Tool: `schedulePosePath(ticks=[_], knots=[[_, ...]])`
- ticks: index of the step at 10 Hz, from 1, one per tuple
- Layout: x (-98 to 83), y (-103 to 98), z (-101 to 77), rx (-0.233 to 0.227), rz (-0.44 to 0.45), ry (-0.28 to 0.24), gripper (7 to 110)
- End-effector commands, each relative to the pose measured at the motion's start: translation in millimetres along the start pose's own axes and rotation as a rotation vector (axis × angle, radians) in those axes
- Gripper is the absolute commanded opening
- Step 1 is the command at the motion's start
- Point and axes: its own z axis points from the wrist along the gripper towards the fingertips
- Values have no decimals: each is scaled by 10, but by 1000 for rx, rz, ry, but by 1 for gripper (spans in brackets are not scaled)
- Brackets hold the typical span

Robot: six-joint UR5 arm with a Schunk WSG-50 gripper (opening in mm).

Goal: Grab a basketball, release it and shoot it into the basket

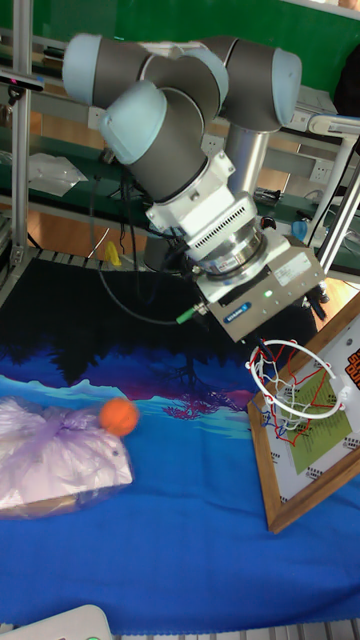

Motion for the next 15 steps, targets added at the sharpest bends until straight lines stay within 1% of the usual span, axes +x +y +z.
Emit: schedulePosePath(ticks=[1, 2, 3, 4, 5, 6, 7, 8, 9, 11, 12, 13, 14, 15], knots=[[744, -695, -638, 278, -22, 287, 66], [926, -1086, -934, 416, -67, 379, 66], [1080, -1373, -1212, 524, -91, 463, 66], [1188, -1593, -1448, 590, -109, 522, 66], [1234, -1814, -1647, 659, -100, 541, 66], [1223, -1992, -1792, 707, -132, 541, 7], [1235, -2124, -1859, 719, -150, 536, 7], [1246, -2227, -1866, 712, -162, 524, 7], [1266, -2323, -1888, 717, -168, 524, 7], [1261, -2364, -1888, 730, -152, 526, 7], [1229, -2355, -1834, 725, -138, 520, 7], [1202, -2288, -1703, 683, -105, 512, 7], [1108, -2255, -1577, 671, -78, 497, 7], [878, -2299, -1432, 715, -47, 441, 7]])
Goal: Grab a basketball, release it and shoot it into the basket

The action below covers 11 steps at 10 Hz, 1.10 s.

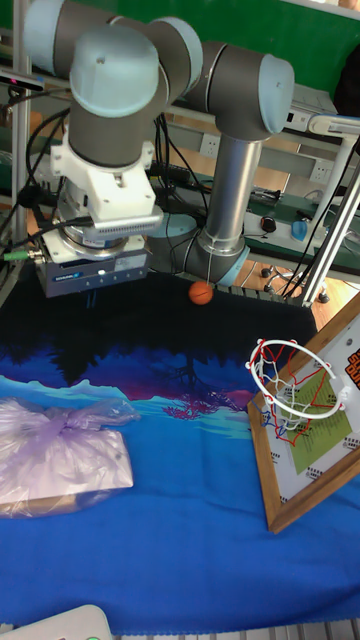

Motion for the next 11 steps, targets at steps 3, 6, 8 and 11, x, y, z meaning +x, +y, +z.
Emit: schedulePosePath(ticks=[3, 6, 8, 11], knots=[[-665, -118, 80, 100, 63, -118, 7], [-659, -192, 76, 130, 51, -113, 7], [-765, -204, 83, 125, 31, -156, 7], [-862, -32, 235, 53, -6, -136, 7]])
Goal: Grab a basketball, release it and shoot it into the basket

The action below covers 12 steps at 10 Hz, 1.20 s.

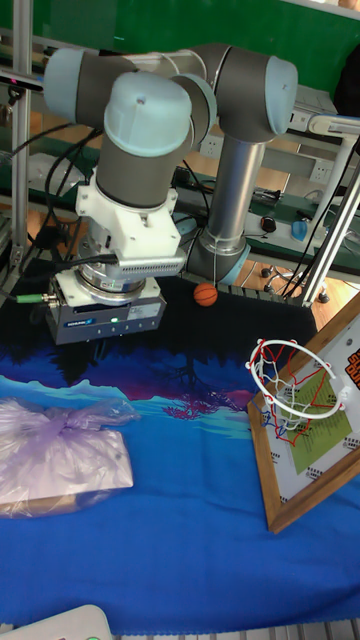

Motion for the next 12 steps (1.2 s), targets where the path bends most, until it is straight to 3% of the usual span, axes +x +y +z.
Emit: schedulePosePath(ticks=[1, 2, 3, 4, 5, 7, 9, 10, 12], knots=[[-163, 164, 134, -41, -5, -7, 7], [-182, 159, 172, -17, 3, 12, 7], [-32, 176, 193, -14, -31, 96, 7], [64, 317, 214, -65, -30, 154, 7], [74, 428, 262, -106, -33, 172, 7], [60, 565, 321, -130, -31, 179, 7], [165, 1101, 325, -251, -9, 226, 7], [148, 1215, 382, -245, 11, 225, 7], [102, 1220, 422, -225, 19, 215, 7]])
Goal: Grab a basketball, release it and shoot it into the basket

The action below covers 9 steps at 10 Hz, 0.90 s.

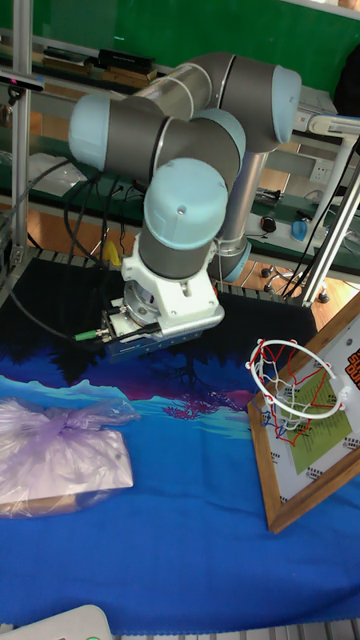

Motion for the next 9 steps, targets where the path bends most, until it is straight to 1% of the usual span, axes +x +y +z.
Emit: schedulePosePath(ticks=[1, 3, 4, 6, 7, 8, 9], knots=[[-22, 208, 75, -31, 18, 5, 7], [-52, 168, 74, -31, 9, -5, 7], [-73, 206, 68, -43, 5, -12, 7], [-128, 173, 67, -34, 16, -28, 7], [-178, 113, 52, -18, 18, -49, 7], [-297, 28, 41, -1, 25, -98, 7], [-471, -9, 39, -8, 40, -173, 7]])
